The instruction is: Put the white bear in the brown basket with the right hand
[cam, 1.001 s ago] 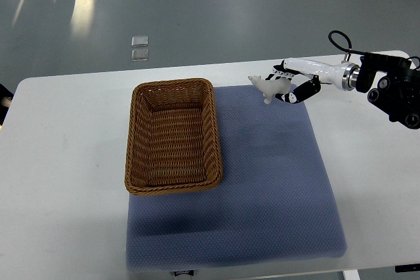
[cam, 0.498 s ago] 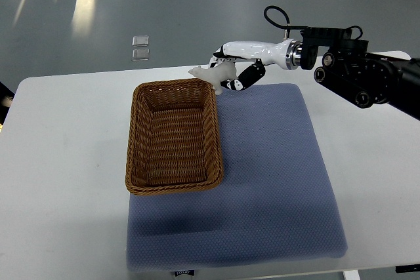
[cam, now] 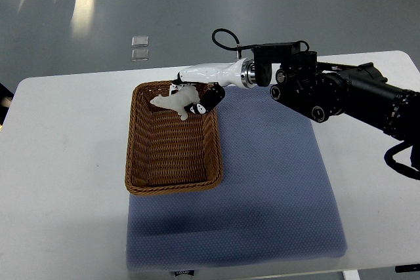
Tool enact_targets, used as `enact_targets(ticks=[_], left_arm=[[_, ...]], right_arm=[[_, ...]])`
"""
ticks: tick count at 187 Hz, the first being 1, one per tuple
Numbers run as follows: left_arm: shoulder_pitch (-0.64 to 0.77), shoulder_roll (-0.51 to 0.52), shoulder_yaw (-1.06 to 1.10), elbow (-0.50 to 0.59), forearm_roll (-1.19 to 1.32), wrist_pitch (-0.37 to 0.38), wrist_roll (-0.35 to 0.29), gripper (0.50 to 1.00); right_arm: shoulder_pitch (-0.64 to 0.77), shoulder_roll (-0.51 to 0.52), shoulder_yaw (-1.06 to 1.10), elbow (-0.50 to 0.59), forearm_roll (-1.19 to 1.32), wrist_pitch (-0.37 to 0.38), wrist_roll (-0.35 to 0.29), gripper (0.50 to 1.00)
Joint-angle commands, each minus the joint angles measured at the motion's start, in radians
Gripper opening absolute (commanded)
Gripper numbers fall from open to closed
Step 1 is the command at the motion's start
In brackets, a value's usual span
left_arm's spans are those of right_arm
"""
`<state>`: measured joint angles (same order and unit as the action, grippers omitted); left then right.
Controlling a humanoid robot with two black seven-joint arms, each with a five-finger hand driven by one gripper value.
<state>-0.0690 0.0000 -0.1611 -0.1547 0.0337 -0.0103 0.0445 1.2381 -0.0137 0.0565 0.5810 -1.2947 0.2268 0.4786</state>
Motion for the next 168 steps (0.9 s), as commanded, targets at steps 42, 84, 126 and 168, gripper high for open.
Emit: enact_targets(ticks=[42, 84, 126, 168], left_arm=[[0.0, 0.0, 0.0, 0.0, 0.002, 0.0, 0.0, 1.0], [0.0, 0.0, 0.002, -0.003, 0.002, 0.0, 0.0, 1.0], [0.0, 0.0, 0.002, -0.003, 0.002, -0.002, 0.0, 1.0], [0.0, 0.0, 0.002, -0.003, 0.002, 0.0, 0.0, 1.0]], right_arm=[[-0.016, 0.014, -0.009, -0.012, 0.0, -0.093, -0.012, 0.842], [-0.017, 0.014, -0.007, -0.012, 0.0, -0.098, -0.014, 0.893], [-0.02, 0.003, 0.017, -0.012, 0.02, -0.116, -0.014, 0.893], [-0.1, -0.08, 0.206, -0.012, 0.084, -0.141, -0.017, 0.891]])
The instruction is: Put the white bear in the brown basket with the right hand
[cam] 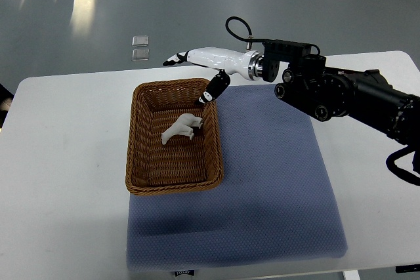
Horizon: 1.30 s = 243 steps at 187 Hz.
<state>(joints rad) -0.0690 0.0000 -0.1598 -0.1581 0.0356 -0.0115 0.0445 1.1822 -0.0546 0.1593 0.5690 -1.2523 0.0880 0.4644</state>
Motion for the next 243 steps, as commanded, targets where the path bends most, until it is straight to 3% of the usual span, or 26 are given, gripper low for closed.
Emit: enact_targets(ticks=[1, 67, 127, 243], left_arm=[[0.0, 0.0, -0.001, 0.0, 0.0, 0.001, 0.0, 1.0], [0.0, 0.0, 0.0, 0.0, 0.0, -0.001, 0.0, 1.0], [-0.002, 0.0, 0.0, 0.0, 0.0, -0.001, 0.0, 1.0], [-0.002, 0.0, -0.001, 0.002, 0.0, 0.001, 0.0, 1.0]], right_arm=[[-0.049, -0.044, 0.115, 0.0, 0.048, -0.004, -0.003, 0.891], [-0.288, -0.102, 0.467, -0.001, 0.453, -0.024, -0.095, 0.893], [-0.365, -0.133, 0.511, -0.001, 0.938, -0.053, -0.116, 0.899], [-0.421, -0.128, 0.514, -0.001, 1.179, -0.05, -0.104, 0.915]])
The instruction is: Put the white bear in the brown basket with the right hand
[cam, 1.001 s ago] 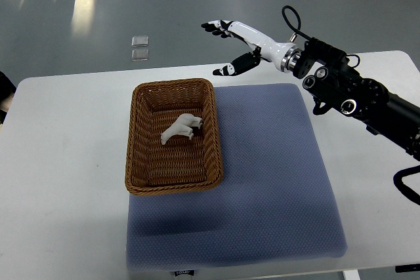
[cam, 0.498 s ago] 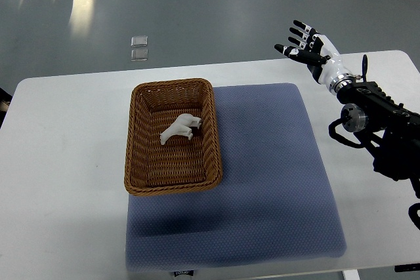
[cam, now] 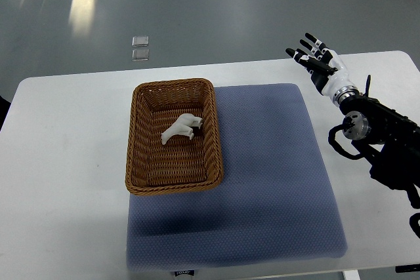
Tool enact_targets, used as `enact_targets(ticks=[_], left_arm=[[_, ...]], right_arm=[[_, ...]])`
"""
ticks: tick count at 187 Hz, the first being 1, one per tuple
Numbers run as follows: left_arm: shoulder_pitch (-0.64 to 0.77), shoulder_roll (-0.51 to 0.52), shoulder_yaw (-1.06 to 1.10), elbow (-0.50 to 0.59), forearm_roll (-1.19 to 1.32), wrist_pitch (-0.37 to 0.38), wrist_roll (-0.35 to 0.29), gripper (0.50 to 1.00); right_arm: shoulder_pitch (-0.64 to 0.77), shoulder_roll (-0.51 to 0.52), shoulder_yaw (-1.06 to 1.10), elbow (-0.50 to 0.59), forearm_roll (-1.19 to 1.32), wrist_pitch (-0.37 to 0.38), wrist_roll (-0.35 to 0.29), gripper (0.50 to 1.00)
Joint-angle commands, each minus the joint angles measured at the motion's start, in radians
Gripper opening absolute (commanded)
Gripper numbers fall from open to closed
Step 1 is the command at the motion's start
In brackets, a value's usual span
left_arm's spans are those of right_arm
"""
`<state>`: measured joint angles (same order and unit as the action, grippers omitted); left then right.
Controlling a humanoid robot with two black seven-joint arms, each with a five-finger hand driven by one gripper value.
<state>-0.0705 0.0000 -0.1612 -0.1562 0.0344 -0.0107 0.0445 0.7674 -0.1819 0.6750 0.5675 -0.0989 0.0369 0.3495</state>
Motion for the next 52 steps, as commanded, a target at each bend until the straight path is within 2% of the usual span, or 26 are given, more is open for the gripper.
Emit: enact_targets(ticks=[1, 52], left_arm=[[0.0, 0.0, 0.0, 0.0, 0.001, 0.0, 0.0, 1.0], [0.0, 0.0, 0.0, 0.0, 0.001, 0.0, 0.0, 1.0]], right_arm=[[-0.007, -0.002, -0.002, -0.001, 0.025, 0.001, 0.011, 0.915], [-0.026, -0.002, -0.003, -0.002, 0.013, 0.004, 0.017, 0.921]])
